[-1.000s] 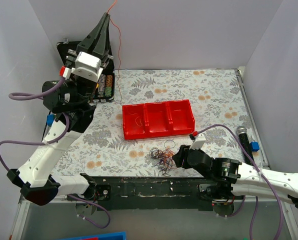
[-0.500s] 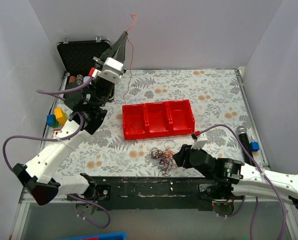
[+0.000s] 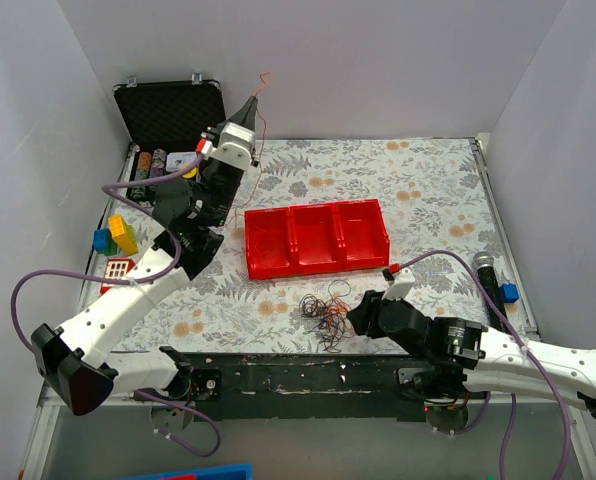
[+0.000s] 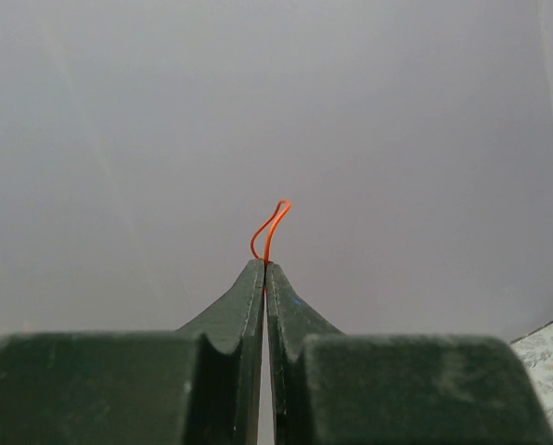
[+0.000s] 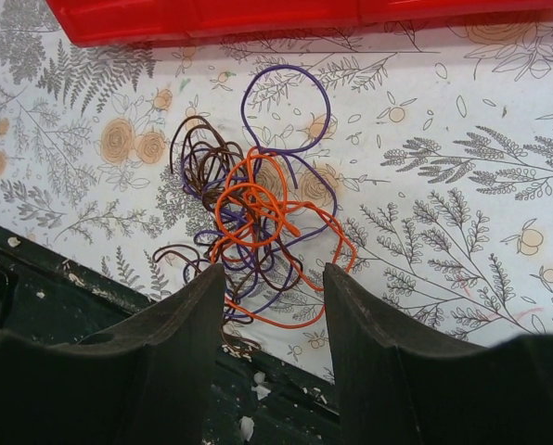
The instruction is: Untangle the cables
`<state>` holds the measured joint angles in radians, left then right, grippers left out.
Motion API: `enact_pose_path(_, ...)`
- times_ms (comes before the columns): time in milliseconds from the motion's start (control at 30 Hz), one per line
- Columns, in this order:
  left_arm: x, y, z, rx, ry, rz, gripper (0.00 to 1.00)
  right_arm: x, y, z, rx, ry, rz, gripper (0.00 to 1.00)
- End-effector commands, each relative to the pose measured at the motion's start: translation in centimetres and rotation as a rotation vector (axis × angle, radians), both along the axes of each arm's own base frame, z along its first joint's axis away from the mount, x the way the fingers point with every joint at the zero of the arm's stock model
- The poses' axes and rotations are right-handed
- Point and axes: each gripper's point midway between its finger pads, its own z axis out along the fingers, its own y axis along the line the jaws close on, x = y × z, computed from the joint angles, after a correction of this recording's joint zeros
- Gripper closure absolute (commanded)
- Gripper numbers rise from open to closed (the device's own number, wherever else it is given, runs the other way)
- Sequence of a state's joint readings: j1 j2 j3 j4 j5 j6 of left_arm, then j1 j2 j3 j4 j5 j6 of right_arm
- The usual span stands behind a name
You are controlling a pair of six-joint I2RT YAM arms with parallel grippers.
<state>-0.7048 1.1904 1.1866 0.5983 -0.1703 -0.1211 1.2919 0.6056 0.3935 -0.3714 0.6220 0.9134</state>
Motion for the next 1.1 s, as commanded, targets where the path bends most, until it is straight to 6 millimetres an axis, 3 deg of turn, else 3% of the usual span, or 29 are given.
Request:
enact_pose_path(0, -0.2, 1.0, 3.7, -0.146, 0.017, -0.022, 1.0, 0.2, 0.0, -0.1, 0.01, -0.007, -0.015, 0.46)
enact_pose_path(200, 0.6, -0.8, 4.8, -0.192, 0.069, -0.101, 1.0, 0.2, -0.1, -0.1, 0.013, -0.004, -0.022, 0.46)
enact_pose_path(467, 1.2, -1.9, -1.2, -0.123, 0.225, -0.121, 1.0, 0.2, -0.5, -0.1, 0.017, -0.007, -0.028, 0.46)
enact_pose_path(800, 0.8, -1.2, -7.0, -0.039, 0.34, -0.086, 1.0, 0.1, -0.7, -0.7, 0.015, 0.0, -0.037, 0.46)
enact_pose_path(900, 0.4, -1.1, -8.1, -0.053, 0.403, -0.108, 1.0, 0.1, -0.7, -0.7, 0.015, 0.001, -0.038, 0.46)
enact_pose_path(1067, -1.2, -2.1, -8.3, -0.103, 0.532, -0.219, 1.0, 0.1, -0.7, -0.9, 0.007, 0.003, -0.036, 0.46)
